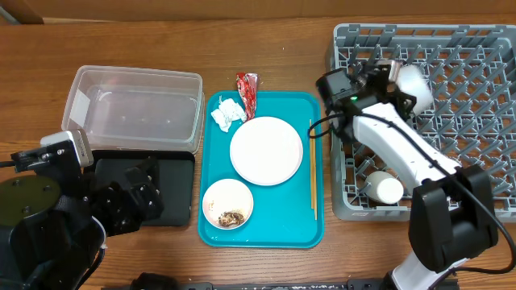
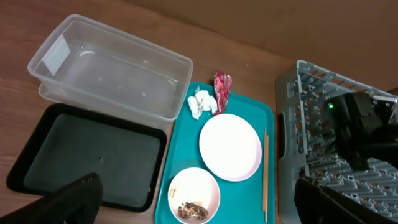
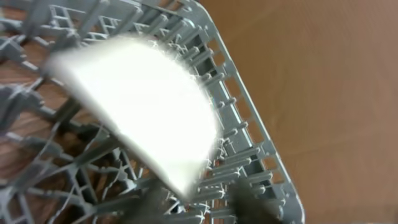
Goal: Sort waste into correct bins and load items into the dishwasher
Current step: 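Place the white bowl in the rear of the dish rack, release, then grasp the edge of the white plate with the right gripper and lift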
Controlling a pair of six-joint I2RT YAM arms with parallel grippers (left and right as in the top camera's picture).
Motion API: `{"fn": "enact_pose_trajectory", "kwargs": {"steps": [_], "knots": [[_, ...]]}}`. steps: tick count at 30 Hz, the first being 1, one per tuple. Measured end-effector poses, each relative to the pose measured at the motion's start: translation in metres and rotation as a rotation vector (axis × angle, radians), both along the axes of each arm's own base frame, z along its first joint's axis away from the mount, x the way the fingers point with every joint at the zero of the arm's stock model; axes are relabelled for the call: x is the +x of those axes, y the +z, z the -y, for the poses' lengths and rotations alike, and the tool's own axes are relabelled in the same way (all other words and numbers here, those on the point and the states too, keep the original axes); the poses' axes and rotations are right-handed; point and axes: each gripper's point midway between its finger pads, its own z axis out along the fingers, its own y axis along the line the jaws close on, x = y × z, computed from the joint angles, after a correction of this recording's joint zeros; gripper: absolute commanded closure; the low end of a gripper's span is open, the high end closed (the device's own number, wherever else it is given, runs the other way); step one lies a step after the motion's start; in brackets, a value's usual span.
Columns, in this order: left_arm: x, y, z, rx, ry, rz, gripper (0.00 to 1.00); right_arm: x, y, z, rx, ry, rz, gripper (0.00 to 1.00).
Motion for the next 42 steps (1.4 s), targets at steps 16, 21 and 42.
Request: {"fn": "enact_pose_trajectory", "kwargs": {"steps": [16, 21, 42], "knots": [[0.0, 0.0, 0.0, 0.0, 0.0, 0.0, 0.0, -0.01, 0.066, -0.089, 0.531, 0.257, 0.066, 0.3], [0.0, 0.0, 0.0, 0.0, 0.0, 0.0, 0.01, -0.027, 0.044, -0.15, 0.879, 0.394, -0.081, 0.37], [0.0, 0.0, 0.0, 0.0, 0.0, 0.0, 0.0, -0.13, -0.084, -0.246, 1.467, 0.194, -0.478, 0.57]]}}
